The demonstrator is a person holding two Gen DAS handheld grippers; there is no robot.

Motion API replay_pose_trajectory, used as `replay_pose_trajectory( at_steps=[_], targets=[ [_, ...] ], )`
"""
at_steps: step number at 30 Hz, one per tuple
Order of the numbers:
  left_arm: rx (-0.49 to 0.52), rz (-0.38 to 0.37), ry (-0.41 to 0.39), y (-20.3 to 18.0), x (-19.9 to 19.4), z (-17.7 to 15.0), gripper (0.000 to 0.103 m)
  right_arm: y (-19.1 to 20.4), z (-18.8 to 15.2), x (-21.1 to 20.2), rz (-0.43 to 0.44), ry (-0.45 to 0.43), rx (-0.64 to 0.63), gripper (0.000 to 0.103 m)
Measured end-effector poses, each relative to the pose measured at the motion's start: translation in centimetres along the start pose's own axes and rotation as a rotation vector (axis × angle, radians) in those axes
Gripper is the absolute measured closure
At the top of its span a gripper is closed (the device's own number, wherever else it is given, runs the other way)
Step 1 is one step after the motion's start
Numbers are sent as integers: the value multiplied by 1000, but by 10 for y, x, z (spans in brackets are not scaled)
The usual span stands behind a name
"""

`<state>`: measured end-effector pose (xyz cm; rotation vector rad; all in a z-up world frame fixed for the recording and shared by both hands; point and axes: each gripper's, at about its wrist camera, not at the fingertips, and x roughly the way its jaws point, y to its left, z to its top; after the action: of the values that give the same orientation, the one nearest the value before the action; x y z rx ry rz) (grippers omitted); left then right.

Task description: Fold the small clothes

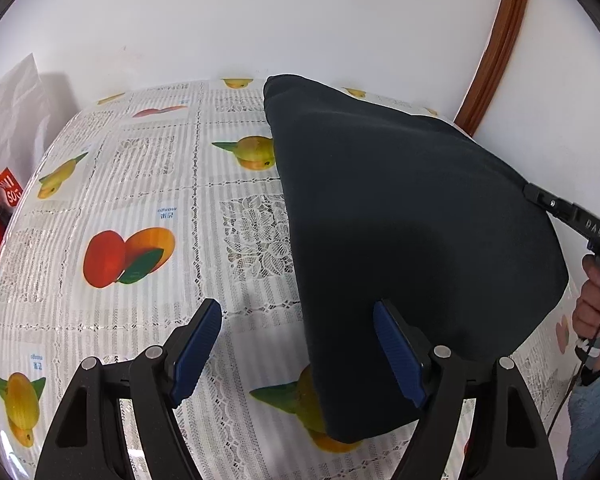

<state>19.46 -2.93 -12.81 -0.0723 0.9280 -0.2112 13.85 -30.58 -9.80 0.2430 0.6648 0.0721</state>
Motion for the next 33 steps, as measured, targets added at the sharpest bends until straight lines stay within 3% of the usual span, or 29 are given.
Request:
replay_pose_trajectory(
  at_steps=[3, 11, 17, 22, 28, 33],
  targets=[
    [6, -2, 3, -2, 0, -1, 25, -7, -7, 18, -51, 58, 14, 99],
    [49, 42, -6, -6, -8, -8, 25, -11, -9, 12, -62, 61, 59, 99],
    [33, 39, -1, 1, -16, -18, 26, 4, -12, 1, -125, 74, 5, 98],
    [11, -51, 17, 7, -25, -31, 28, 7, -17, -17, -143, 52, -4, 97],
    [69, -56, 25, 1, -34, -47, 29, 2, -34, -42, -159, 64, 14, 97],
    [115, -11, 28, -13, -30, -54, 29, -3, -55, -58, -173, 99, 21, 93]
  ],
)
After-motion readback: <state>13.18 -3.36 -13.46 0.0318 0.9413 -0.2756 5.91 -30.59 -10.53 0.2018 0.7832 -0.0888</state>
